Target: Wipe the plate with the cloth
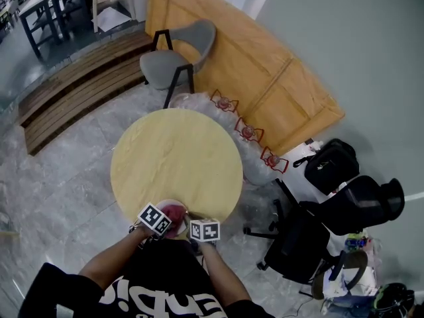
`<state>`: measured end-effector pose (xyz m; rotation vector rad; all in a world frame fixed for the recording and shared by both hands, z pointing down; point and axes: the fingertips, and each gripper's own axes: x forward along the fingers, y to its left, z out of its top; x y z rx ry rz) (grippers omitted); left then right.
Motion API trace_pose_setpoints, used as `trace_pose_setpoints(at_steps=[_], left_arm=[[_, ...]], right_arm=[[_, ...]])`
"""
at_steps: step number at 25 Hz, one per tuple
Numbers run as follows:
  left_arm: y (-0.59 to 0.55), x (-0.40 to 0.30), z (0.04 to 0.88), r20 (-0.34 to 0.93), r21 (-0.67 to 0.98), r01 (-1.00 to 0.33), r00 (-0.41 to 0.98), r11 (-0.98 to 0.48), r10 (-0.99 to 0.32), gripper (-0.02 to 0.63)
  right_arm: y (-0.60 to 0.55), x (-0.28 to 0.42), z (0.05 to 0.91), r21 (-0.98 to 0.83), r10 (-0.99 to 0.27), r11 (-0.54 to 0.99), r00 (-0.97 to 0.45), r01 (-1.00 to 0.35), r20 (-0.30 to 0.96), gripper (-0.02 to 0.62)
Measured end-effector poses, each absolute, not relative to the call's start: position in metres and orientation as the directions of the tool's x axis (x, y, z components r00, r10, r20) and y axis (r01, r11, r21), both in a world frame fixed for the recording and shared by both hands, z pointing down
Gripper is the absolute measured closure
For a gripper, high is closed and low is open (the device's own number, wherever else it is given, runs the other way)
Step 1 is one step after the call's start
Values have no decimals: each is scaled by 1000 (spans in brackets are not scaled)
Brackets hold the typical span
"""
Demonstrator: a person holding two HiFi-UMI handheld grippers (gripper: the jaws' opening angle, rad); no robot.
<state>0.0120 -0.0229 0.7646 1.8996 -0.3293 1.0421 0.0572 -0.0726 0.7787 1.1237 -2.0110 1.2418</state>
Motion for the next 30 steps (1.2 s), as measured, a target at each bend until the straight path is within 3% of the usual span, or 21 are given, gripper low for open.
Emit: trace_pose_setpoints(at_steps=[11, 17, 21, 24, 30], left_arm=[[-12, -8, 757, 785, 586, -600, 586, -544, 199, 543], [-33, -9, 712, 737, 623, -550, 651, -555, 182, 543], [-71, -5, 635, 679, 561, -485, 733, -670, 37, 544], [-99, -2, 566, 598, 440, -474, 788, -763, -145, 543], [-122, -12, 456, 292, 137, -560, 811, -817, -507, 545]], right_arm=[[-72, 65, 769, -418, -399, 240, -481, -876, 780, 535], [-89, 70, 709, -429, -445, 309, -528, -849, 723, 535], [-109, 59, 617, -367, -568, 448, -576, -816, 588, 553], [-120, 54, 535, -275, -700, 500, -570, -821, 430, 561], [-111, 53, 409, -36, -881, 462, -463, -886, 93, 572]])
